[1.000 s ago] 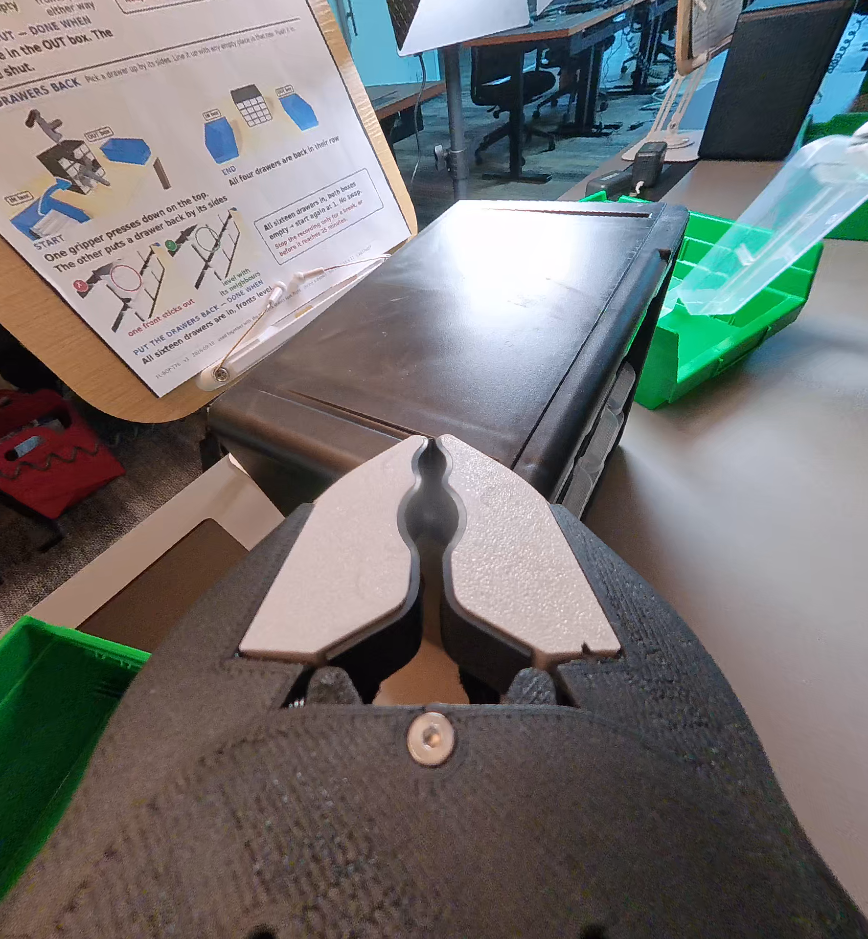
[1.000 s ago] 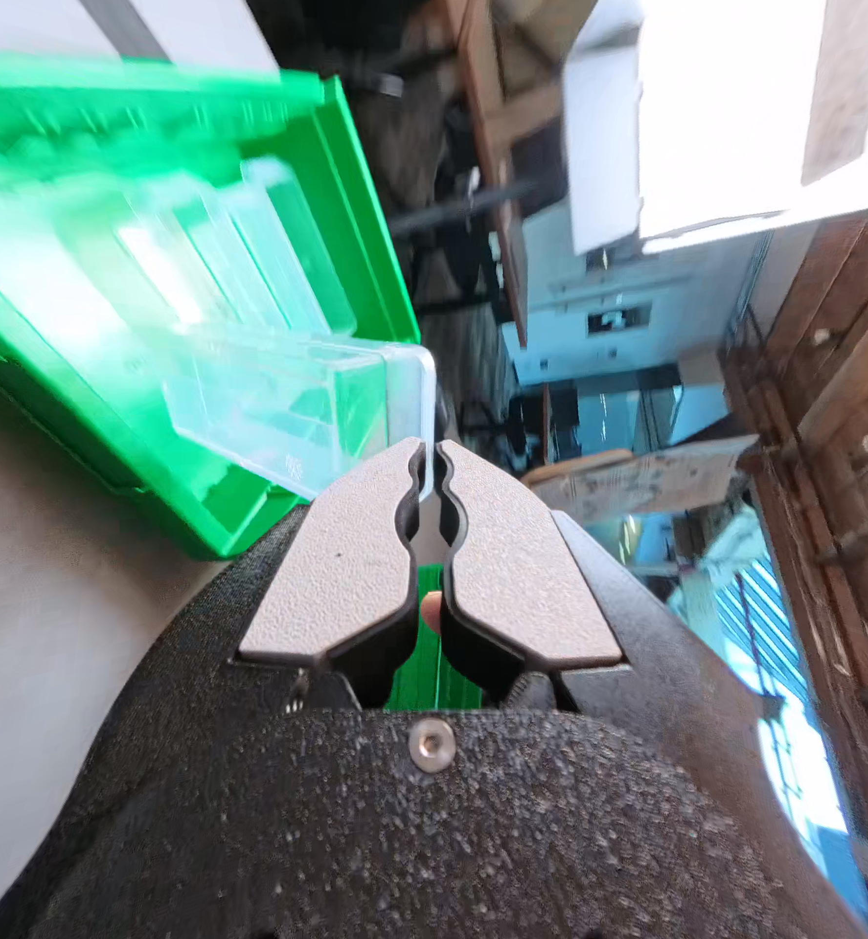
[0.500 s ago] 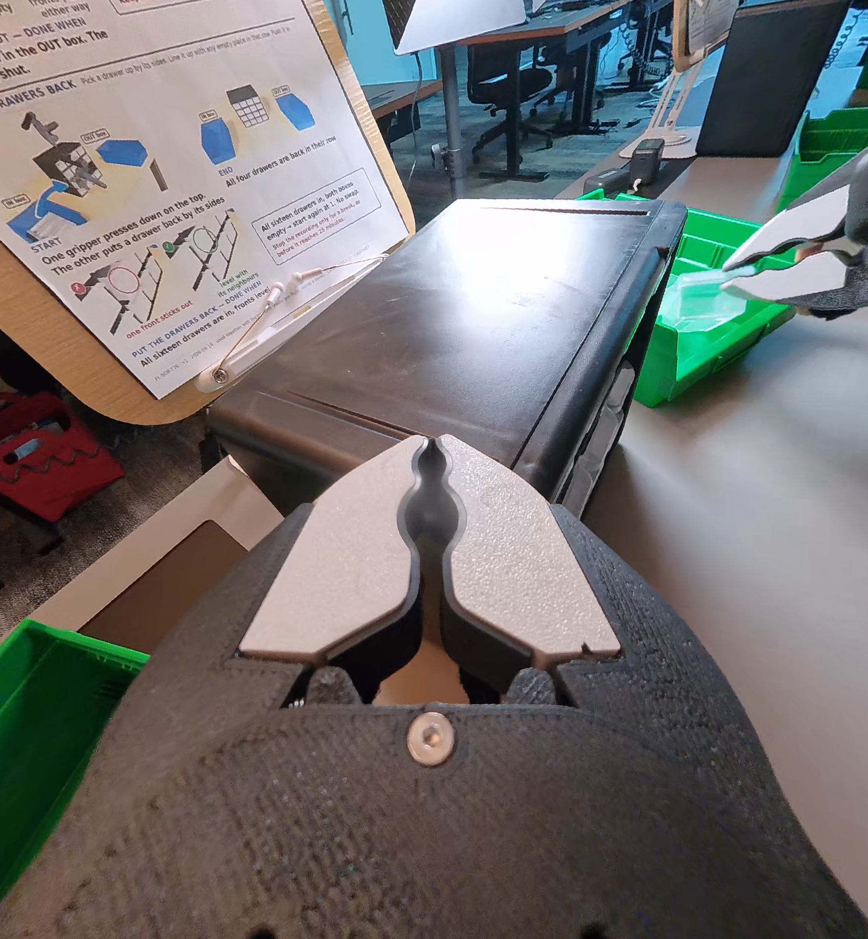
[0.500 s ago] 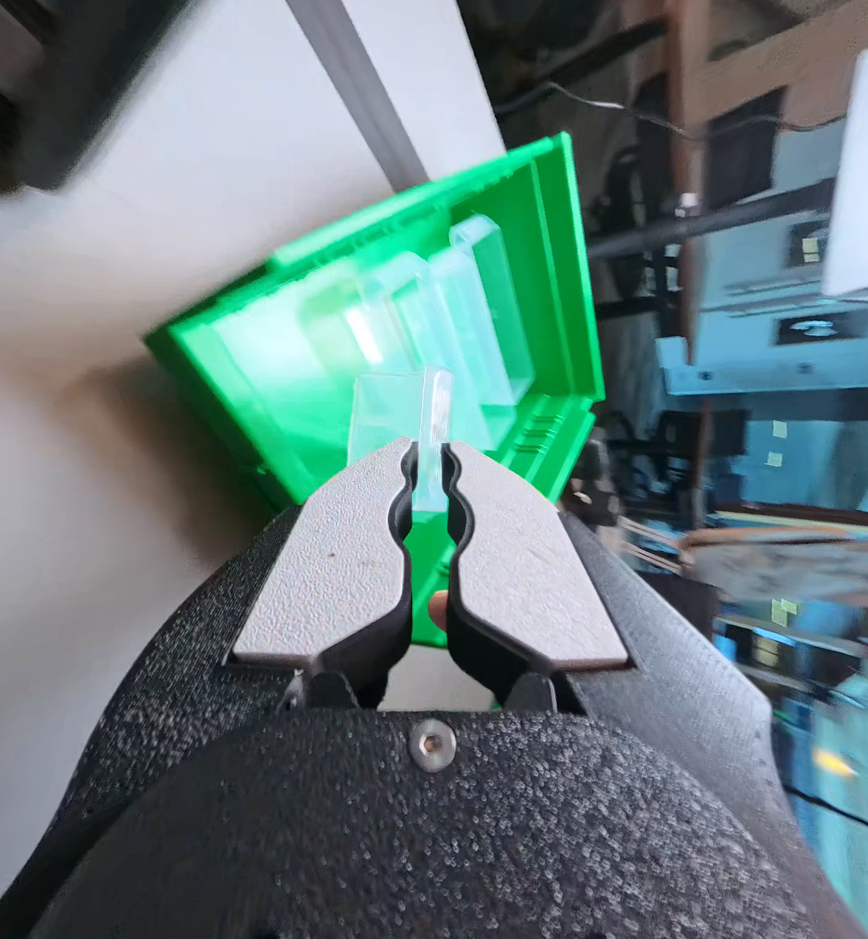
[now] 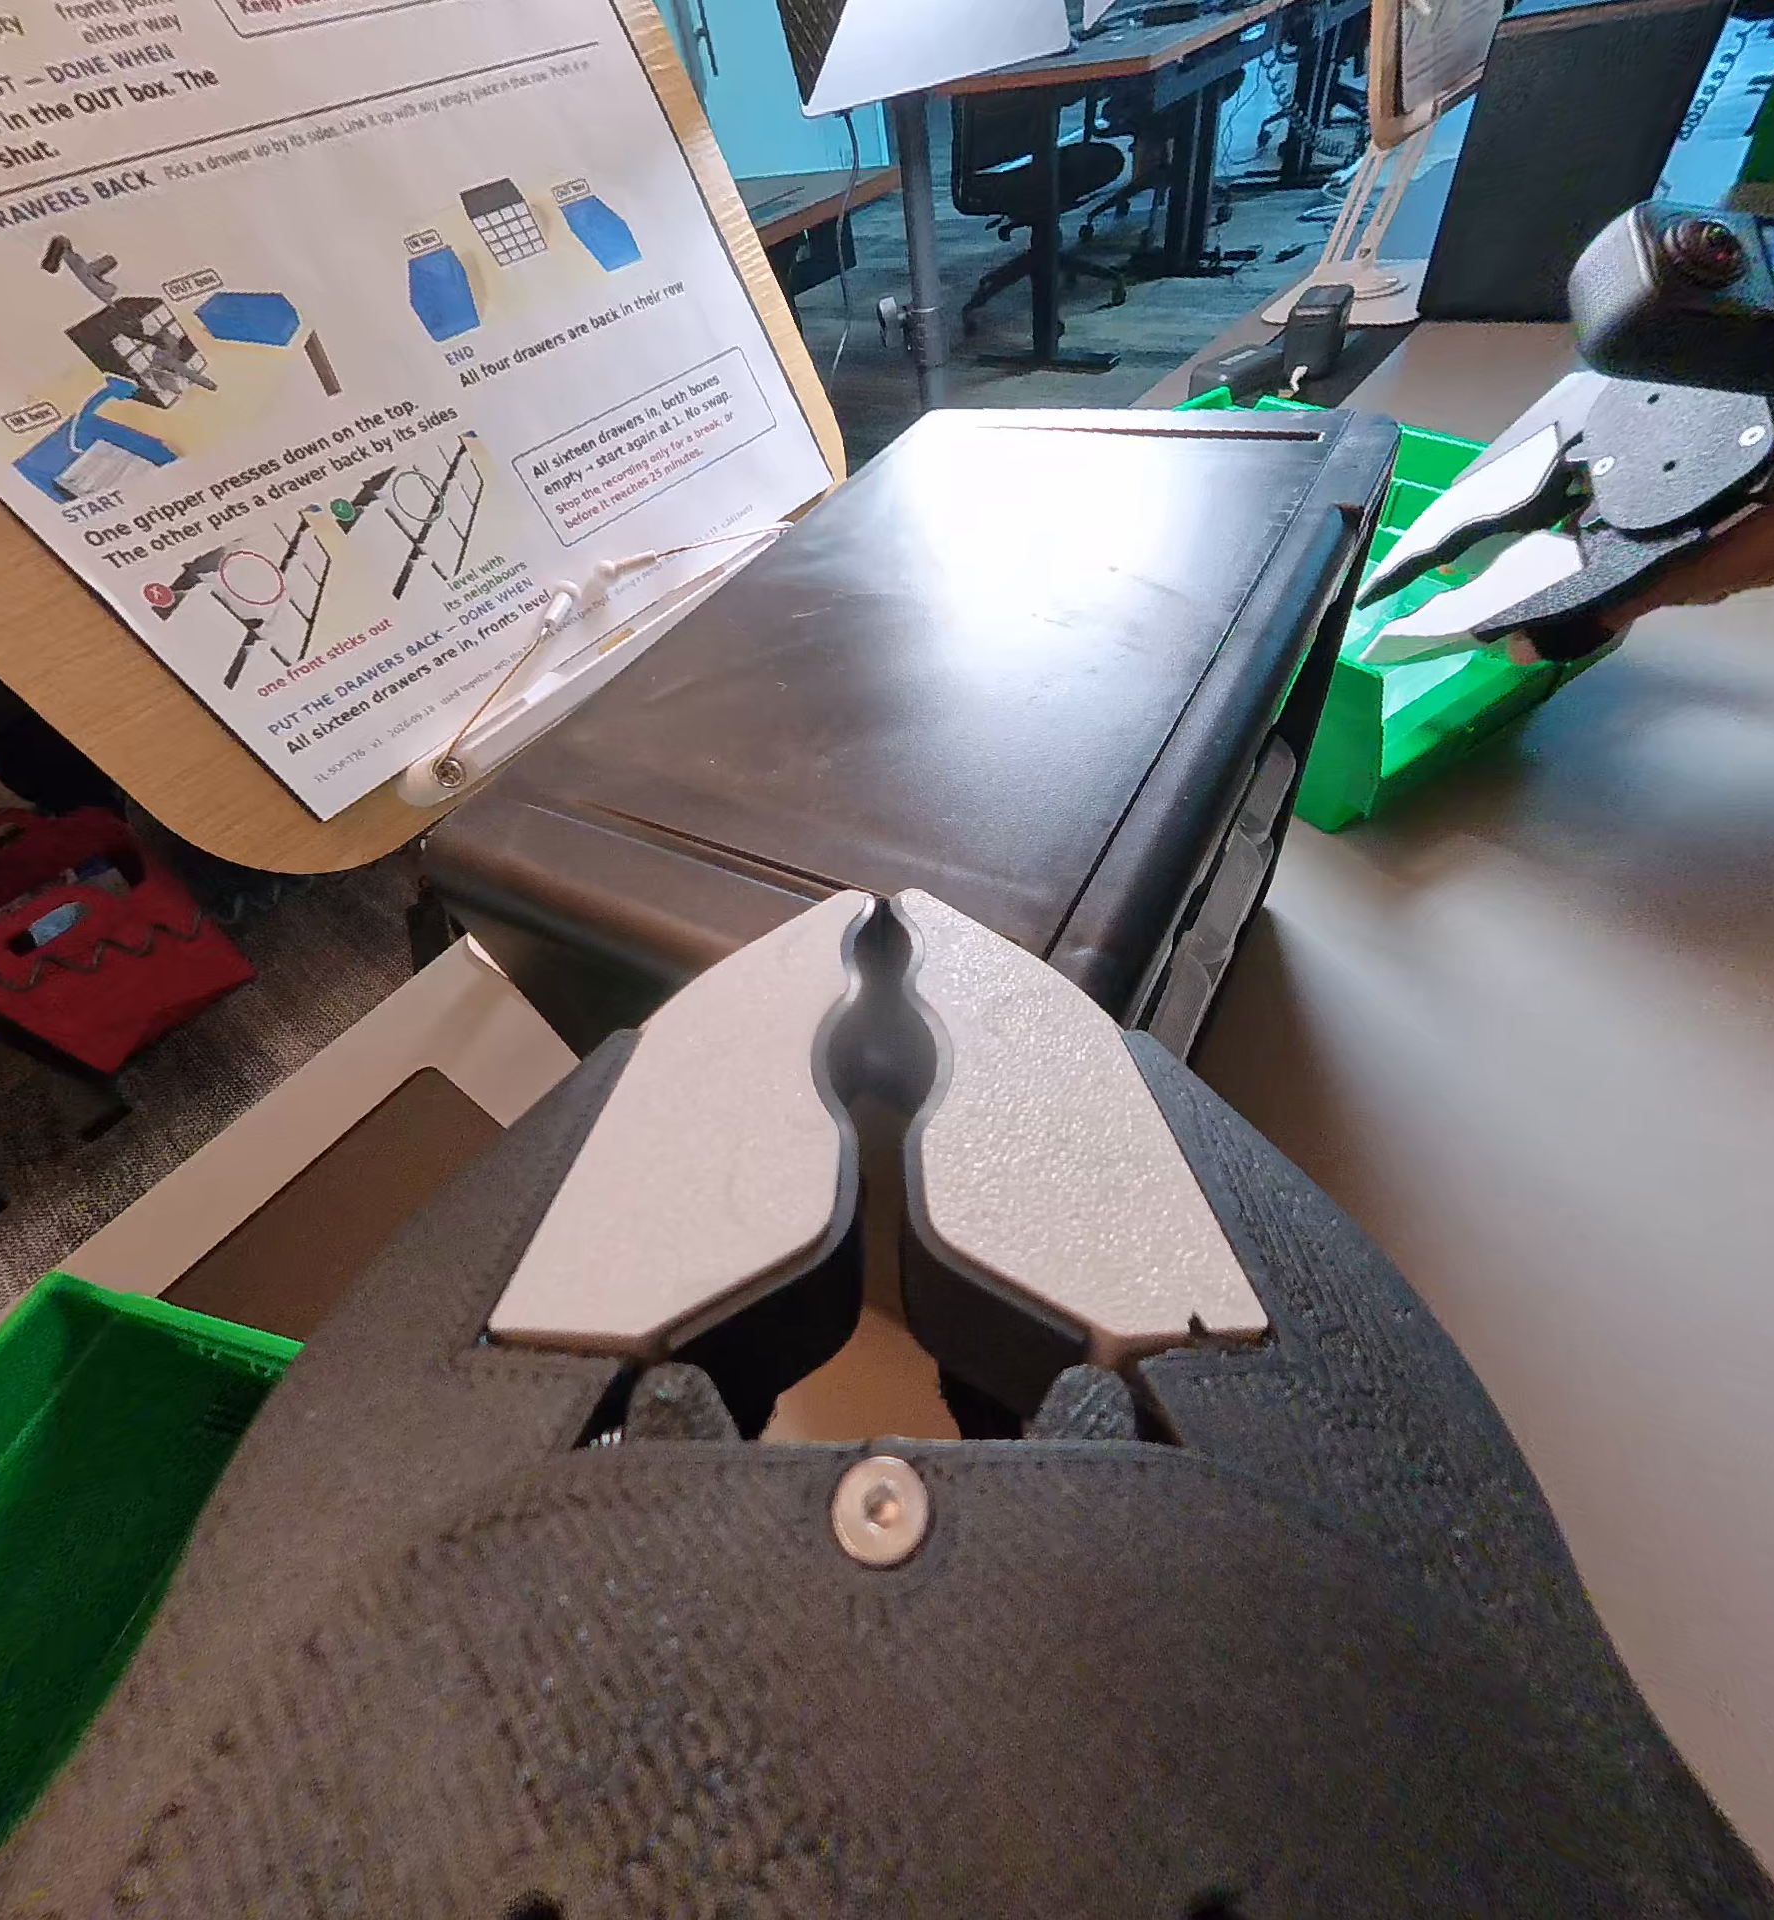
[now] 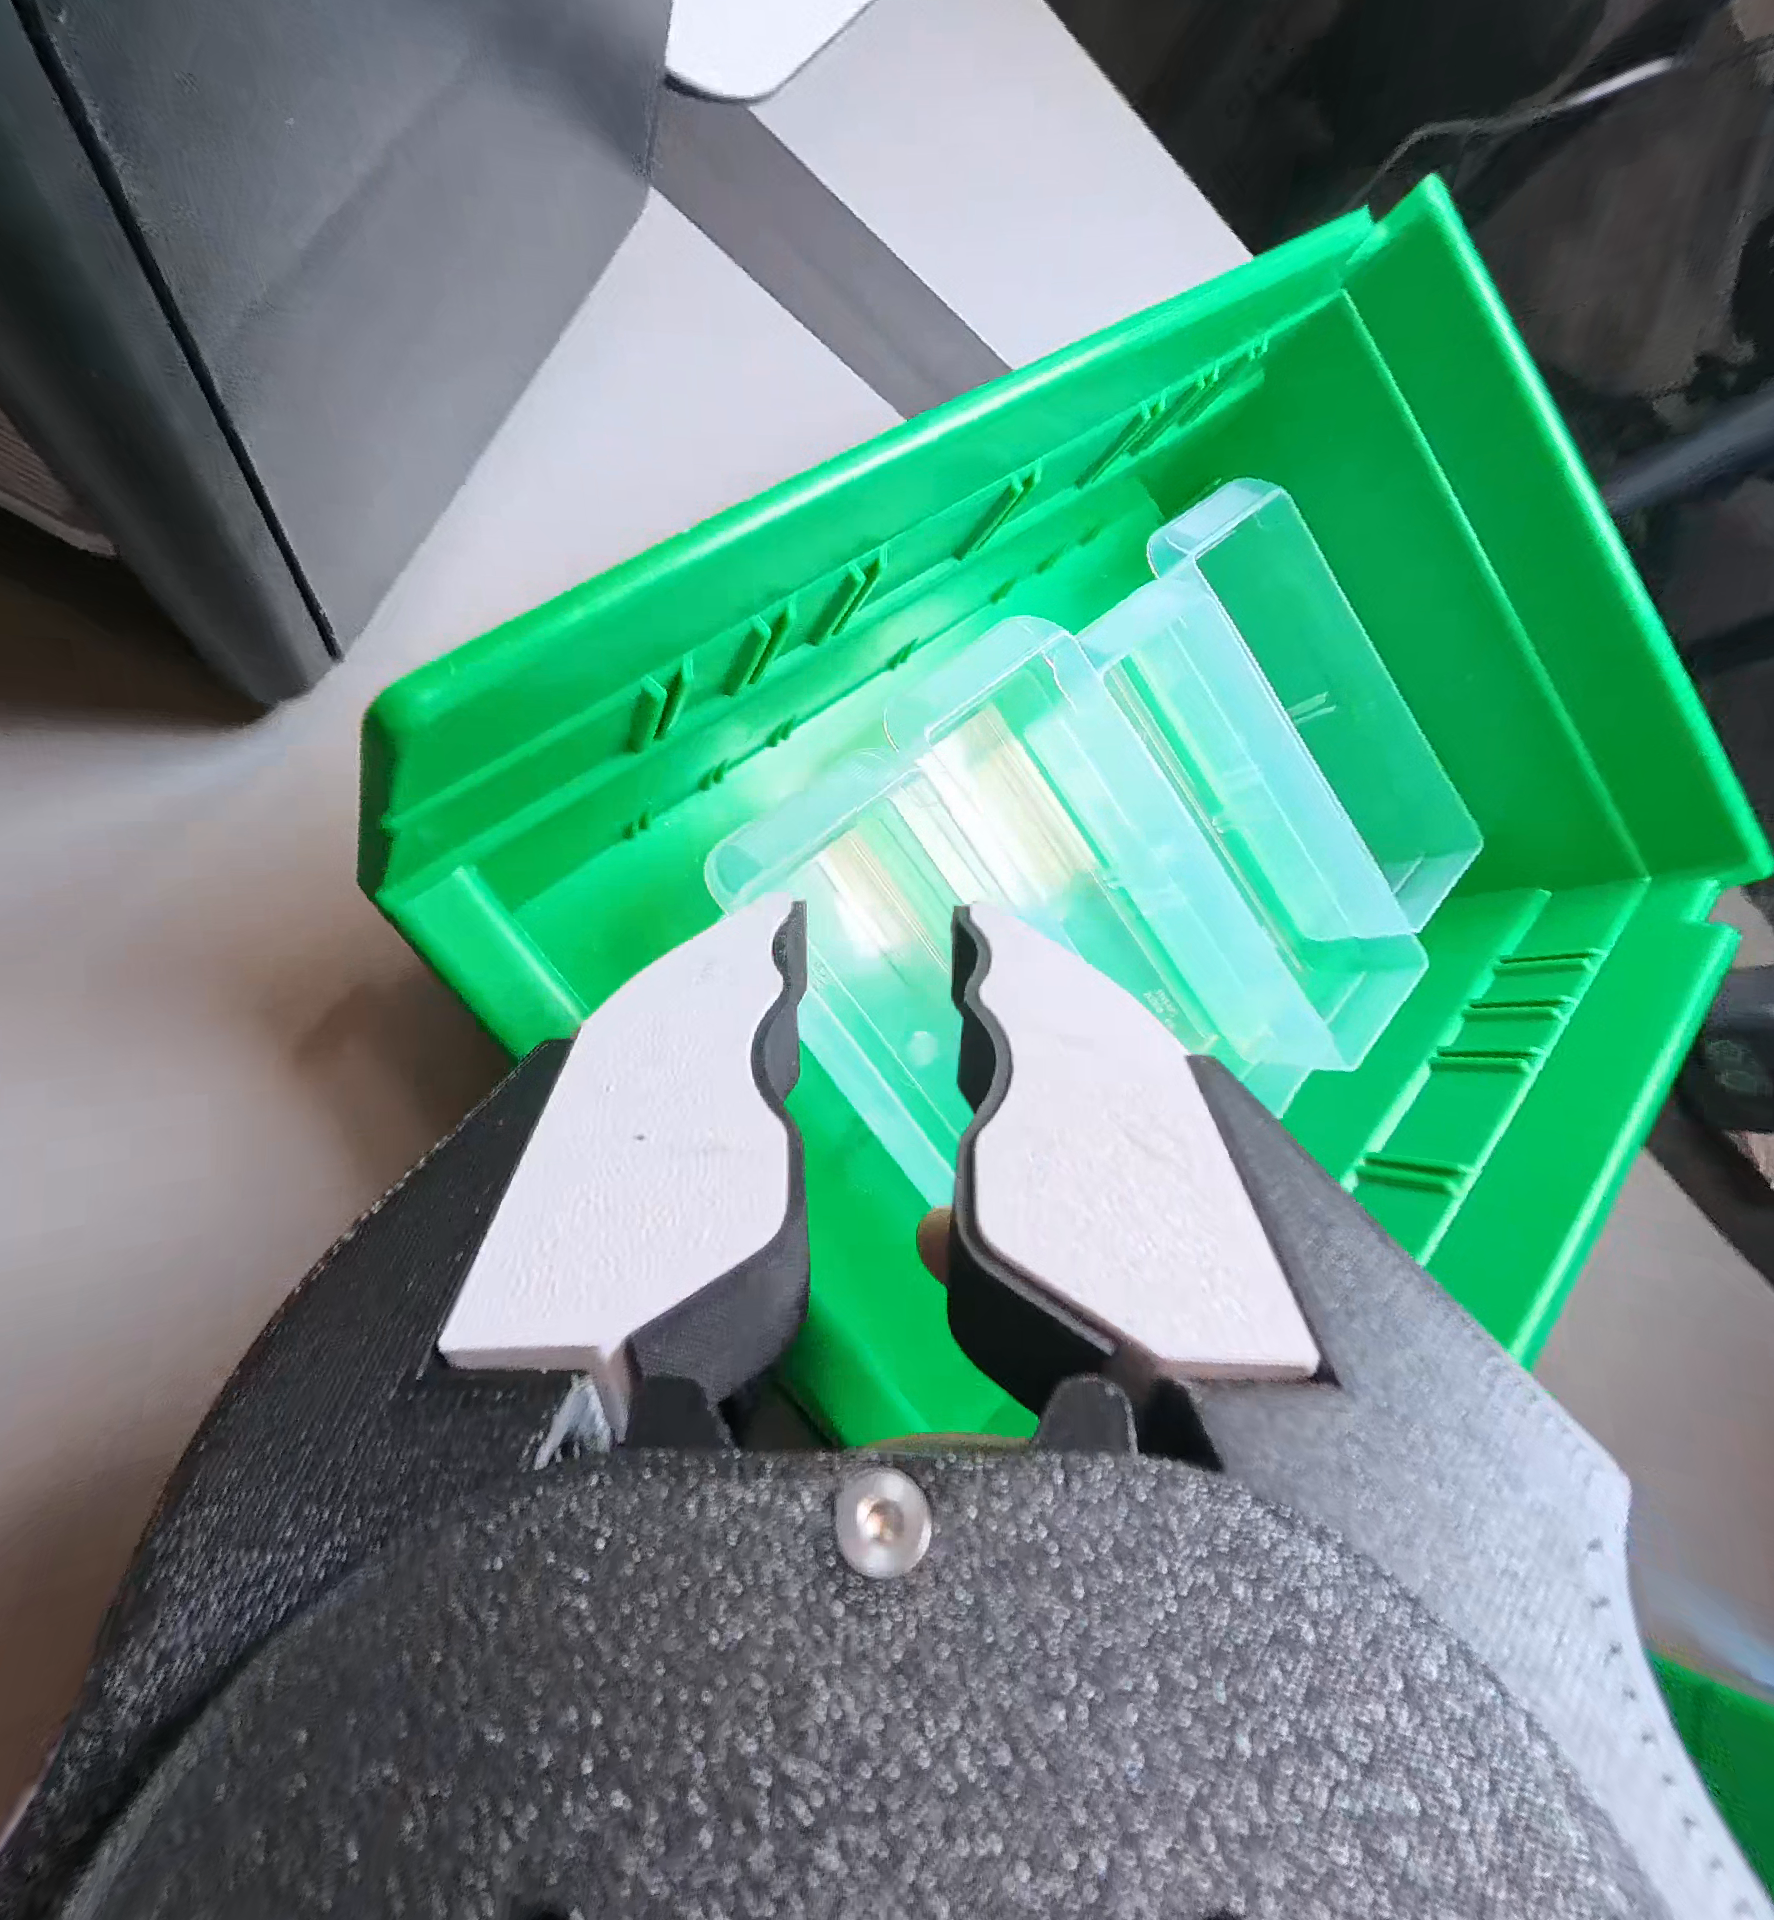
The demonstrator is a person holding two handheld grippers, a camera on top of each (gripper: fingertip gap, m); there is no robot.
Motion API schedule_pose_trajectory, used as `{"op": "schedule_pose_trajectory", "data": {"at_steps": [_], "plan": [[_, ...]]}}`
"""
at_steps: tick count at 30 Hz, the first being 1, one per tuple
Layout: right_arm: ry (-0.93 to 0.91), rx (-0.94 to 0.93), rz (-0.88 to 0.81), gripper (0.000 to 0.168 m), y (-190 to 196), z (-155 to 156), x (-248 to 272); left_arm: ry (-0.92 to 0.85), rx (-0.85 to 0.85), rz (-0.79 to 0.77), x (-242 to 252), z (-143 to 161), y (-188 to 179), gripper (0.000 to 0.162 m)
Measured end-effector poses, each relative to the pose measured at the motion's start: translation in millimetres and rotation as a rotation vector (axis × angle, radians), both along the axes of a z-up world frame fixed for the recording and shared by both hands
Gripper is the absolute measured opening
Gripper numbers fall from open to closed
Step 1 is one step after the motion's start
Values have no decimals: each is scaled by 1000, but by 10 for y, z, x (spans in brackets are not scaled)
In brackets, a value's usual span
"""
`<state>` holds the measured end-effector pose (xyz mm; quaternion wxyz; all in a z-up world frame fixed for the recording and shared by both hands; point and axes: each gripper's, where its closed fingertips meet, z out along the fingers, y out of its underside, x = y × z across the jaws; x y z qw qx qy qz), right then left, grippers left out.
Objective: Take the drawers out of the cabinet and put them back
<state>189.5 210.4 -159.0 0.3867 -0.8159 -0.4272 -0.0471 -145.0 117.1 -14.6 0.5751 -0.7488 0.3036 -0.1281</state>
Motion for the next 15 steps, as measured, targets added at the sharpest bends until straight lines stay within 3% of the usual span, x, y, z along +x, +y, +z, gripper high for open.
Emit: {"op": "schedule_pose_trajectory", "data": {"at_steps": [6, 10, 15], "plan": [[-241, -150, 126, 34, -147, -221, 255, -12, -1, -21, 6, 0, -4, 0], [-379, -158, 138, 25, -39, -350, 354, -12, 2, -20, 7, 0, -4, 0], [-396, -152, 162, 27, 81, -386, 332, -8, 7, -18, 7, 1, -4, 0]]}}
